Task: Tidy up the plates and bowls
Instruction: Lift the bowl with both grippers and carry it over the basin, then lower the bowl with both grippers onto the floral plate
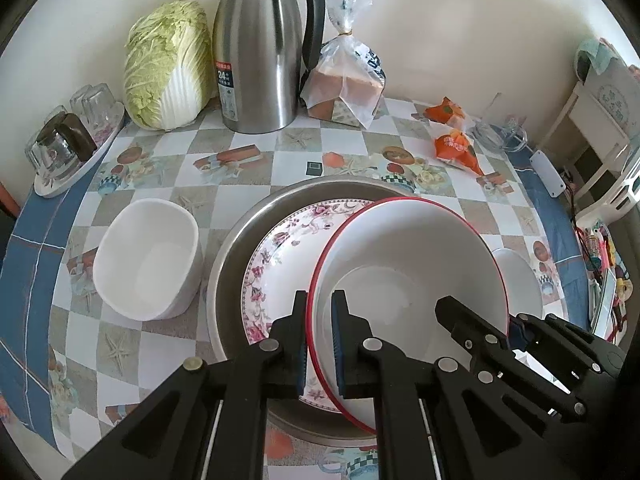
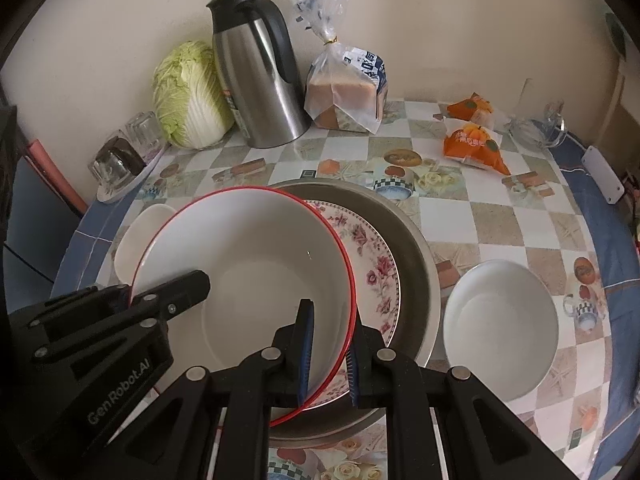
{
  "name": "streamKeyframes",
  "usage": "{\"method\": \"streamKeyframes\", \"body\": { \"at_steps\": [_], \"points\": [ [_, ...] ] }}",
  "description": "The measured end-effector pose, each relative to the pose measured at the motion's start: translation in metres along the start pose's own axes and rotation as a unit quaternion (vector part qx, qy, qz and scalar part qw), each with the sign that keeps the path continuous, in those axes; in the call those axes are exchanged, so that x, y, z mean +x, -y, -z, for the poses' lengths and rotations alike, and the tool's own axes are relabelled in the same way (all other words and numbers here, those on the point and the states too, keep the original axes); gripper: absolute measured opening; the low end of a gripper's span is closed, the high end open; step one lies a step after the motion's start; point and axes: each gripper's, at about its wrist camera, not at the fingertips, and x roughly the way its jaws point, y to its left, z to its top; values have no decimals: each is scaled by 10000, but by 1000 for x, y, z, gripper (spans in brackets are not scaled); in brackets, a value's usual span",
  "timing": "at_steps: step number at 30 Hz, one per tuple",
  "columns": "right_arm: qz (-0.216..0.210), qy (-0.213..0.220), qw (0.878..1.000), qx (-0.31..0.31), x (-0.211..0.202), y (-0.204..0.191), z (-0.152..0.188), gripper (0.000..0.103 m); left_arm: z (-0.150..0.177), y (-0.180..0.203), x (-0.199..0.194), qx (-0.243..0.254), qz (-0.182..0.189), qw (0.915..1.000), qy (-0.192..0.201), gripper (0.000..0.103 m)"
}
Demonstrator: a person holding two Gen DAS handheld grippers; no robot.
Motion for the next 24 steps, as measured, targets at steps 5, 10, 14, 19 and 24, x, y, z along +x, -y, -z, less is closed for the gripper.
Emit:
{"method": "streamKeyframes", "body": {
  "at_steps": [5,10,14,19,24],
  "points": [
    [-35,-89,10000,29,4,4,1,16,1,3,6,75,-42,9999,-86,9],
    [-72,-238,9996,111,14,11,3,16,3,3,18,59,-5,9997,-252,9],
    [-100,-331,9993,170,20,14,3,16,4,3,24,39,25,9994,-352,9],
    [-93,-389,9990,211,26,15,3,16,4,1,28,5,24,9992,-395,9],
    [-116,-409,9989,180,30,11,2,16,2,-6,33,-105,37,9989,-450,9]
  ]
}}
